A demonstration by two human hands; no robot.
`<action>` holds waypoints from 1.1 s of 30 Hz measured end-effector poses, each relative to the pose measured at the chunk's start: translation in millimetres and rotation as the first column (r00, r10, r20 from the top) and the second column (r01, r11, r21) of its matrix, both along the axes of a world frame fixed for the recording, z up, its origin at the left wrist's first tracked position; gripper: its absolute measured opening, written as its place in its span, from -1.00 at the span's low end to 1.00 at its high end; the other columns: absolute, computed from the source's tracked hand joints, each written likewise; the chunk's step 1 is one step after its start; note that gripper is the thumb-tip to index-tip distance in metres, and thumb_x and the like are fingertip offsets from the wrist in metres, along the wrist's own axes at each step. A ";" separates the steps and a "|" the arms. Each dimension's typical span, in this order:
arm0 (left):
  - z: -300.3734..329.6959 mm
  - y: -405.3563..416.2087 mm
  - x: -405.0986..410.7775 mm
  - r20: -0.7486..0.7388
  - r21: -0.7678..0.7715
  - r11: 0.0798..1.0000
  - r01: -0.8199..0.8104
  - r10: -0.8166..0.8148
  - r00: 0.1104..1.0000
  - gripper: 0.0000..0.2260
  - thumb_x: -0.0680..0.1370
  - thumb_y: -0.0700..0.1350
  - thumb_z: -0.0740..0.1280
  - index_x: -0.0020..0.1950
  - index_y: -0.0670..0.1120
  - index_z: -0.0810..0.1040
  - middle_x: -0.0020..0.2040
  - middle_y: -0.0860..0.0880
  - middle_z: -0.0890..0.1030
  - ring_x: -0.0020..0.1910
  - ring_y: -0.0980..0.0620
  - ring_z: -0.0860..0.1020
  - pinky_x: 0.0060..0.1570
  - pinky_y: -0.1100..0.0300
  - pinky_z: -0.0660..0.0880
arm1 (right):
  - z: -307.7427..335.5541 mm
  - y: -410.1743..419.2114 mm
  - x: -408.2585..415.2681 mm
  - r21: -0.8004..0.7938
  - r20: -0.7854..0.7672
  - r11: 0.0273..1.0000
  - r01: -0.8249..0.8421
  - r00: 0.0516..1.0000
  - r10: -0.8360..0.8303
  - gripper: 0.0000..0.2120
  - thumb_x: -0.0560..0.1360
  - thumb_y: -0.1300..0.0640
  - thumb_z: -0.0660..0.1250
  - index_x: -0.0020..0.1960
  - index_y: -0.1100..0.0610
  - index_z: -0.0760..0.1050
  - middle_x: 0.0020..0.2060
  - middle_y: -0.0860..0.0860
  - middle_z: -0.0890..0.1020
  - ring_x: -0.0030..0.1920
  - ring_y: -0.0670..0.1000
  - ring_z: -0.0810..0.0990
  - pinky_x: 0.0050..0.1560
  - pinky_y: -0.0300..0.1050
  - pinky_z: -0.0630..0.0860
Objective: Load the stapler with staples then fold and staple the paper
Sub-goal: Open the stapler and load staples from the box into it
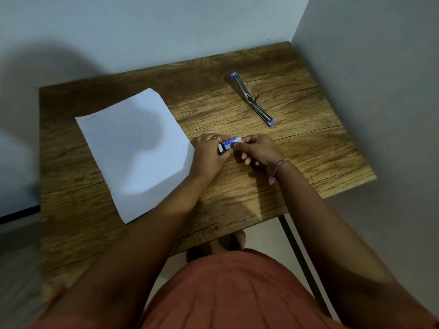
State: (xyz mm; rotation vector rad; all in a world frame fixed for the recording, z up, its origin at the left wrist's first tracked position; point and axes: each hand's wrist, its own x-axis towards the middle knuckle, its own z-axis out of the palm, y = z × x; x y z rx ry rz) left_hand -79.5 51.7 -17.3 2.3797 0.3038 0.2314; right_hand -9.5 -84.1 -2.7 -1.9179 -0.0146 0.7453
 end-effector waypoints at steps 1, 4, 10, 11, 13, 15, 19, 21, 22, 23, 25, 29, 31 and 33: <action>0.7 0.4 1.1 -0.006 -0.011 1.000 0.005 -0.005 1.000 -0.69 0.47 -0.09 0.42 0.19 -0.12 0.61 0.14 -0.09 0.63 0.19 -0.05 0.49 0.17 0.24 0.23 | 0.5 -0.7 1.5 0.003 -0.012 1.000 0.004 1.000 -0.004 -0.86 0.46 0.10 0.42 -0.18 0.17 0.55 -0.42 0.07 0.59 -0.63 -0.14 0.43 -0.65 -0.34 0.21; 2.5 7.6 3.8 -0.088 -0.100 0.994 0.052 -0.061 0.994 -0.60 0.44 -0.12 0.47 0.27 -0.11 0.56 0.20 -0.09 0.60 0.21 -0.03 0.52 0.27 0.08 0.41 | 1.9 -2.4 4.1 0.011 -0.038 1.000 0.027 0.999 -0.027 -0.86 0.45 0.12 0.43 -0.17 0.19 0.56 -0.45 0.05 0.57 -0.64 -0.15 0.42 -0.66 -0.34 0.20; 8.1 17.2 2.7 -0.156 -0.270 0.961 0.063 -0.108 0.982 -0.50 0.46 -0.28 0.42 0.39 -0.16 0.42 0.29 -0.11 0.55 0.24 0.02 0.54 0.28 0.14 0.45 | 0.8 -6.1 3.9 0.042 -0.047 0.992 0.115 0.992 -0.113 -0.84 0.47 0.16 0.41 -0.17 0.27 0.55 -0.60 -0.03 0.54 -0.66 -0.15 0.43 -0.67 -0.36 0.23; 7.9 17.4 2.2 -0.156 -0.285 0.957 0.046 -0.094 0.983 -0.49 0.46 -0.28 0.43 0.39 -0.16 0.41 0.29 -0.11 0.55 0.23 0.03 0.54 0.26 0.17 0.46 | 0.9 -8.2 4.6 0.052 -0.052 0.989 0.135 0.990 -0.132 -0.83 0.47 0.17 0.41 -0.22 0.26 0.54 -0.61 -0.03 0.54 -0.66 -0.15 0.43 -0.68 -0.36 0.24; 6.6 17.8 0.5 -0.152 -0.314 0.949 0.027 -0.078 0.985 -0.49 0.46 -0.29 0.42 0.40 -0.16 0.40 0.29 -0.10 0.55 0.23 0.03 0.54 0.22 0.26 0.45 | 2.3 -14.4 7.5 0.061 -0.066 0.984 0.170 0.984 -0.166 -0.82 0.47 0.18 0.41 -0.26 0.22 0.51 -0.60 -0.01 0.56 -0.65 -0.15 0.43 -0.67 -0.36 0.26; 5.3 18.4 -0.9 -0.141 -0.318 0.948 0.028 -0.077 0.987 -0.50 0.46 -0.29 0.42 0.39 -0.16 0.41 0.30 -0.10 0.55 0.24 0.03 0.53 0.17 0.33 0.42 | 4.7 -19.6 10.4 0.053 -0.081 0.985 0.165 0.984 -0.161 -0.84 0.47 0.16 0.42 -0.22 0.21 0.51 -0.58 0.00 0.57 -0.64 -0.15 0.44 -0.66 -0.36 0.29; 1.4 16.3 -2.6 -0.123 -0.381 0.924 0.011 -0.063 0.990 -0.51 0.46 -0.30 0.42 0.38 -0.16 0.42 0.28 -0.09 0.56 0.18 0.11 0.52 0.16 0.36 0.41 | 7.2 -21.1 12.5 0.048 -0.085 0.994 0.099 0.992 -0.095 -0.86 0.47 0.15 0.41 -0.14 0.21 0.50 -0.59 -0.02 0.57 -0.64 -0.16 0.45 -0.66 -0.36 0.31; -1.4 15.8 -3.1 -0.117 -0.423 0.906 -0.008 -0.046 0.992 -0.51 0.46 -0.30 0.42 0.37 -0.15 0.42 0.27 -0.09 0.56 0.18 0.11 0.52 0.18 0.35 0.42 | 9.8 -22.3 14.7 0.021 -0.035 0.998 0.057 0.998 -0.056 -0.85 0.46 0.13 0.42 -0.15 0.21 0.52 -0.58 -0.02 0.58 -0.63 -0.14 0.46 -0.65 -0.34 0.32; -2.6 16.0 -3.2 -0.114 -0.436 0.900 -0.018 -0.036 0.993 -0.51 0.45 -0.30 0.42 0.37 -0.14 0.43 0.26 -0.08 0.56 0.19 0.10 0.52 0.18 0.34 0.42 | 11.4 -22.9 17.3 -0.011 0.020 0.999 0.032 0.999 -0.032 -0.83 0.46 0.12 0.43 -0.15 0.22 0.54 -0.56 -0.02 0.59 -0.62 -0.12 0.47 -0.63 -0.33 0.35; -3.4 16.3 -3.1 -0.112 -0.446 0.895 -0.025 -0.028 0.993 -0.50 0.45 -0.30 0.43 0.37 -0.13 0.43 0.26 -0.07 0.56 0.18 0.11 0.52 0.17 0.35 0.42 | 13.0 -23.1 21.3 -0.056 0.092 0.998 0.018 0.996 -0.013 -0.82 0.45 0.09 0.43 -0.15 0.22 0.56 -0.52 -0.01 0.61 -0.59 -0.10 0.49 -0.58 -0.30 0.39; -4.2 16.6 -2.7 -0.108 -0.462 0.886 -0.029 -0.024 0.994 -0.49 0.44 -0.30 0.44 0.37 -0.12 0.43 0.26 -0.07 0.57 0.18 0.10 0.52 0.18 0.32 0.43 | 15.6 -20.9 31.8 -0.168 0.259 0.985 0.045 0.966 0.000 -0.81 0.44 0.05 0.43 -0.10 0.18 0.55 -0.37 0.03 0.65 -0.46 -0.02 0.57 -0.43 -0.18 0.51; -6.6 16.2 -3.7 -0.095 -0.481 0.876 -0.033 -0.015 0.995 -0.48 0.45 -0.29 0.44 0.38 -0.11 0.42 0.26 -0.07 0.57 0.22 0.06 0.52 0.21 0.26 0.44 | 17.2 -0.3 51.5 -0.372 0.528 0.928 -0.027 0.816 0.235 -0.86 0.47 0.09 0.38 -0.01 0.12 0.56 -0.15 0.05 0.65 -0.12 0.03 0.61 -0.07 -0.03 0.55; -8.4 16.5 -4.9 -0.082 -0.480 0.877 -0.032 -0.009 0.997 -0.48 0.45 -0.28 0.44 0.38 -0.09 0.42 0.26 -0.05 0.56 0.20 0.10 0.51 0.18 0.29 0.44 | 16.9 13.8 59.2 -0.421 0.537 0.900 -0.114 0.768 0.349 -0.86 0.47 0.11 0.37 -0.01 0.12 0.60 -0.10 0.04 0.66 -0.06 0.02 0.62 -0.01 -0.04 0.55; -10.3 16.9 -5.9 -0.081 -0.490 0.871 -0.039 0.000 0.997 -0.48 0.46 -0.27 0.44 0.39 -0.06 0.41 0.28 -0.02 0.55 0.22 0.11 0.50 0.17 0.29 0.44 | 14.6 25.0 65.2 -0.474 0.539 0.866 -0.160 0.725 0.429 -0.86 0.46 0.11 0.39 -0.02 0.12 0.63 -0.05 0.05 0.68 -0.02 0.03 0.62 -0.01 -0.13 0.52</action>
